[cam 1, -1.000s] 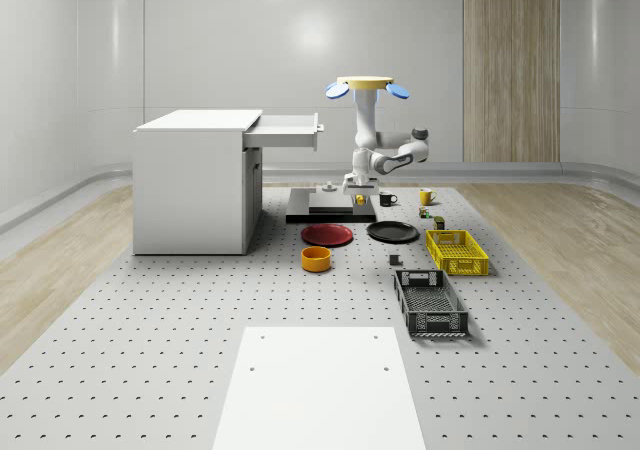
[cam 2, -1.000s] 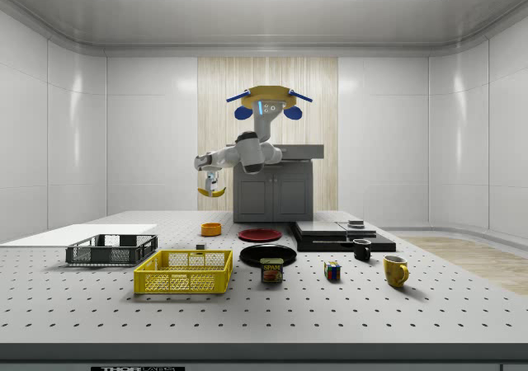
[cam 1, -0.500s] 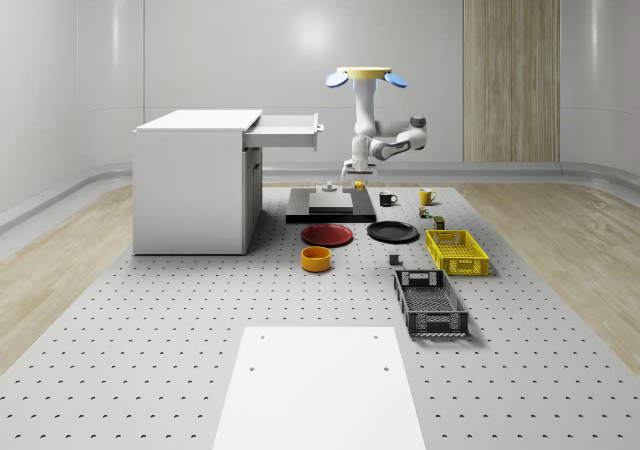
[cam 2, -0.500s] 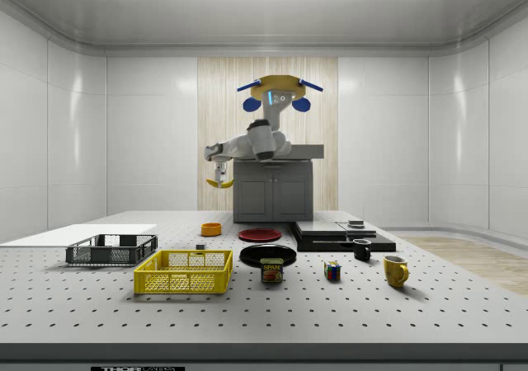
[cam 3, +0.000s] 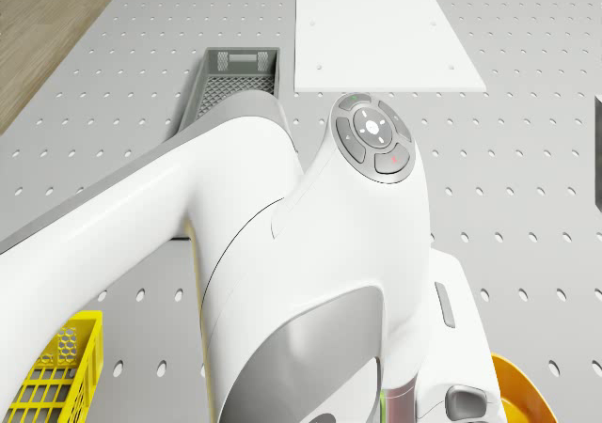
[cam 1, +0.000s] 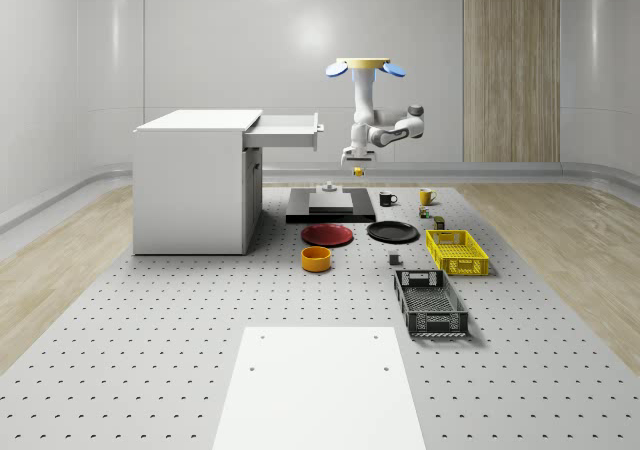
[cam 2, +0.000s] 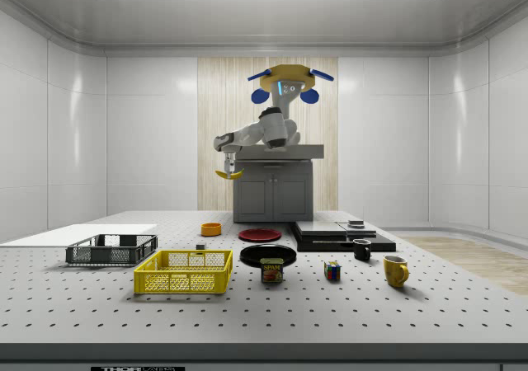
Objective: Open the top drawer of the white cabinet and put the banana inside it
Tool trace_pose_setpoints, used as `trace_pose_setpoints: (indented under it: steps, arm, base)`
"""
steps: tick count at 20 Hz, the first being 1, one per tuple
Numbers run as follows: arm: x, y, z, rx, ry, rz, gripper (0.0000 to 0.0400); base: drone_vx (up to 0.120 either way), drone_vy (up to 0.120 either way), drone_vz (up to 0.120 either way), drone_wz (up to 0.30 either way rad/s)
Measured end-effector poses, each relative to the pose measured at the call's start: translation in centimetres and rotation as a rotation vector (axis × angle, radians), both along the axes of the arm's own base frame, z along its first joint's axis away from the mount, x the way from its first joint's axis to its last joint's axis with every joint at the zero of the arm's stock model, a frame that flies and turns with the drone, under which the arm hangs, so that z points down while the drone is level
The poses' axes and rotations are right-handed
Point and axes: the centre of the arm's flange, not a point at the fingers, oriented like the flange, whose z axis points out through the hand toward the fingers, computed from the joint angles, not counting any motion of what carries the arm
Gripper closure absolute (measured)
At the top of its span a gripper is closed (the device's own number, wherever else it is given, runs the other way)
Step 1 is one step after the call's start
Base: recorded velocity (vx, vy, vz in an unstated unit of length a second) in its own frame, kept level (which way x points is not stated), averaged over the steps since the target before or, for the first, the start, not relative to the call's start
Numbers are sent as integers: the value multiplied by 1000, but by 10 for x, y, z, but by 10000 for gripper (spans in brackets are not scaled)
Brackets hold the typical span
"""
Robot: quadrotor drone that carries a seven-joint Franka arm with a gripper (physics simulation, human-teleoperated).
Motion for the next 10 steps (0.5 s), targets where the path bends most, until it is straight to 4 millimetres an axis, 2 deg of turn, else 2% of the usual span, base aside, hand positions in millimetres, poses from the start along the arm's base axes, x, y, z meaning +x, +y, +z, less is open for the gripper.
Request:
trace_pose_setpoints:
  steps: [10]
  arm:
    - [0,0,0,0,0,0,200]
  base:
    - [-120,0,120,0]
